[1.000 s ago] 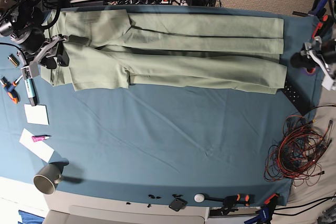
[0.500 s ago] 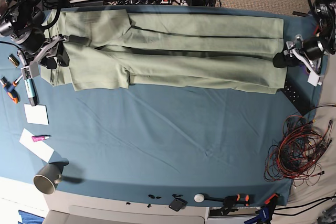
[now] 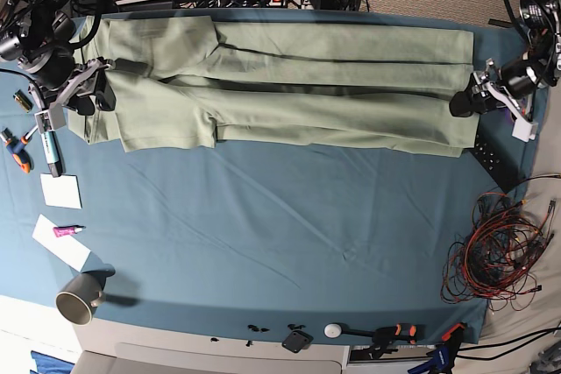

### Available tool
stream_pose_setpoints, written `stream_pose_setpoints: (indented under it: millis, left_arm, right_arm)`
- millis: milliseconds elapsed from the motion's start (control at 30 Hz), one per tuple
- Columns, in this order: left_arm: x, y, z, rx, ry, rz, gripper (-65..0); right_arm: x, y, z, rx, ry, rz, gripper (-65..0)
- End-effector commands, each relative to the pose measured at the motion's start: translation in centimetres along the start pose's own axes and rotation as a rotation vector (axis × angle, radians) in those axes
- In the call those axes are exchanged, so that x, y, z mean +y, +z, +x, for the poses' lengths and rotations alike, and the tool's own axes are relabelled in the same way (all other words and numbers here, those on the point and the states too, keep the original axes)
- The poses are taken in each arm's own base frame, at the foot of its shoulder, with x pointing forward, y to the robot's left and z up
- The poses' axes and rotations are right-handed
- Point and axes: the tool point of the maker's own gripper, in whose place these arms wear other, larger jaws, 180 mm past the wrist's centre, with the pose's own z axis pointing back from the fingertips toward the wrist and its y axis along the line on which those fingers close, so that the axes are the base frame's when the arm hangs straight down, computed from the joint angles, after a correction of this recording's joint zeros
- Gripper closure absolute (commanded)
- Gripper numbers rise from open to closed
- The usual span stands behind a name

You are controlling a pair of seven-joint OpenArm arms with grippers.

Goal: Fold the T-shirt properly

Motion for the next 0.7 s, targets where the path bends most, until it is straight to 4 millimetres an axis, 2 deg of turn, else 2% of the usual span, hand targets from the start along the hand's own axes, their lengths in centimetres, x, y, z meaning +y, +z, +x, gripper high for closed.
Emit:
stream_pose_setpoints:
  millis: [0, 233, 400, 667]
  left_arm:
    - [1.0, 0.4, -1.8, 0.088, -0.005, 0.047, -36.1]
    - [0.5, 0.6, -3.8, 0.120, 0.023, 0.004, -36.1]
    - [0.4, 0.5, -3.7, 0.112, 0.025, -0.003, -36.1]
    - [-1.4, -1.2, -4.4, 0.081, 0.057, -0.061, -36.0]
  right_arm:
    - [-0.3, 0.5, 1.3, -0.046, 0.019, -0.007, -27.6]
    - [-0.3, 0.5, 1.3, -0.047, 0.019, -0.007, -27.6]
    - [-0.3, 0.5, 1.3, -0.047, 0.019, -0.007, -27.6]
    - [-0.3, 0.5, 1.5, -0.054, 0.019, -0.007, -27.6]
